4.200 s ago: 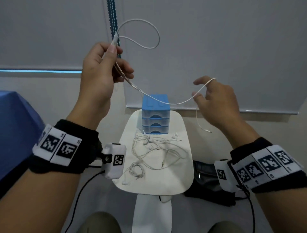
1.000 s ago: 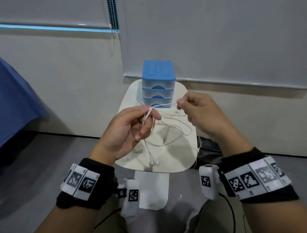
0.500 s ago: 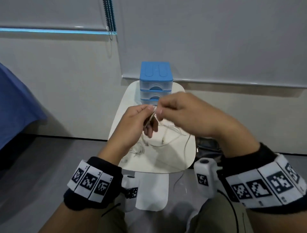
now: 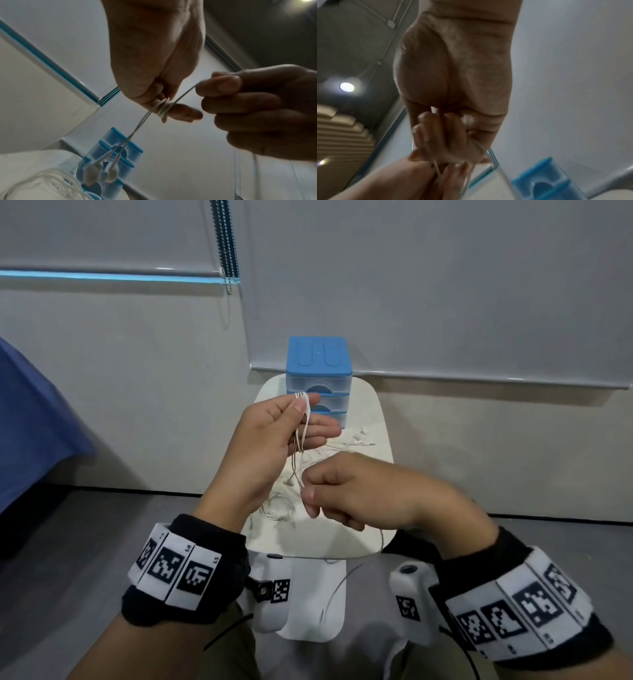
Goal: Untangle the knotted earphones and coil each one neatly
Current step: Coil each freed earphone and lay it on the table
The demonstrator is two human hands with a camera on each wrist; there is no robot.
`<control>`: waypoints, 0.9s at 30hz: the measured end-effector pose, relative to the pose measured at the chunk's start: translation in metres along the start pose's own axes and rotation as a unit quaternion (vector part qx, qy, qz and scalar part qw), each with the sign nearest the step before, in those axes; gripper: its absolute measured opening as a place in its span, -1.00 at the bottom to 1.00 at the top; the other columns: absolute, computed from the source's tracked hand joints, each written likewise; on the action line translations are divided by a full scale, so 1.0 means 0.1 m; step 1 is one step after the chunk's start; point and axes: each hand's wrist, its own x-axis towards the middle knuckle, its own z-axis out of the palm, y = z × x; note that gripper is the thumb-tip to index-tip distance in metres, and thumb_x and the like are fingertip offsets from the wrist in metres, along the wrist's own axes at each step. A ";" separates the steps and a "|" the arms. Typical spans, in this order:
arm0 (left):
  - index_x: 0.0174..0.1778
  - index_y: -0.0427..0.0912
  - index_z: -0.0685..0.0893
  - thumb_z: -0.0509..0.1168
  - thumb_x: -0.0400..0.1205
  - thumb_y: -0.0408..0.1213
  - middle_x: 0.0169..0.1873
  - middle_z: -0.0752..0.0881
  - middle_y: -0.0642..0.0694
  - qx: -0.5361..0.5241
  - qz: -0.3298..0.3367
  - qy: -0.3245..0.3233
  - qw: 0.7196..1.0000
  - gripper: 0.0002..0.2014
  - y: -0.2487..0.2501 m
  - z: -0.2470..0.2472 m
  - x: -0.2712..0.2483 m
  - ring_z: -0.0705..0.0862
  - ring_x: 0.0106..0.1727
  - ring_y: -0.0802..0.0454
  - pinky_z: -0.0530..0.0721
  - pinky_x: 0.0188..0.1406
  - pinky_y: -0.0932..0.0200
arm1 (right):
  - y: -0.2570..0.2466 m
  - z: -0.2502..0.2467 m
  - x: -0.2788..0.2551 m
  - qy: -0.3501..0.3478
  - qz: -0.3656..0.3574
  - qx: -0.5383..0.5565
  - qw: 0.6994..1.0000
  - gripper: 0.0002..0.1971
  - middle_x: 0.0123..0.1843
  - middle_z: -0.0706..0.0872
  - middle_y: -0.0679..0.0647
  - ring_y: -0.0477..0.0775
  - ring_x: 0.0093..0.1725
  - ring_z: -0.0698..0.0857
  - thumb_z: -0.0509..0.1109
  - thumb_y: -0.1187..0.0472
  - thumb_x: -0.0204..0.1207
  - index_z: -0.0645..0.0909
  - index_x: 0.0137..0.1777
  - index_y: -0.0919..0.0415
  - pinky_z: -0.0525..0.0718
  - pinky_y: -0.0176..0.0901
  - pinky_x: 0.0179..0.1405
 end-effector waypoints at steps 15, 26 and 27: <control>0.20 -0.32 0.76 0.15 0.84 -0.30 -0.35 0.77 -0.09 -0.079 -0.018 -0.050 0.995 -0.72 0.16 -0.02 0.01 0.68 -0.41 0.13 0.52 -0.35 0.32 | 0.13 -0.20 0.03 0.106 0.028 0.071 0.991 -0.70 -0.51 0.42 -0.11 -0.13 -0.52 0.37 0.21 0.25 0.80 0.60 -0.19 0.24 0.37 -0.28 -0.49; 0.01 -0.32 0.83 0.07 0.86 -0.22 -0.56 0.32 -0.06 0.072 0.008 -0.125 0.990 -0.57 0.14 0.01 0.04 0.22 -0.51 0.07 0.25 -0.50 0.25 | -0.08 -0.76 -0.11 0.209 -0.046 0.077 0.974 -0.74 -0.54 0.39 -0.18 -0.12 -0.51 0.28 0.29 0.24 0.79 0.63 -0.15 0.27 0.27 -0.28 -0.50; 0.03 -0.35 0.83 0.07 0.86 -0.23 -0.56 0.28 -0.04 0.047 0.008 -0.135 0.990 -0.58 0.16 0.01 0.04 0.19 -0.49 0.07 0.23 -0.49 0.26 | -0.04 -0.78 -0.10 0.223 -0.045 0.087 0.970 -0.74 -0.54 0.36 -0.16 -0.11 -0.52 0.26 0.30 0.23 0.78 0.62 -0.16 0.27 0.25 -0.28 -0.50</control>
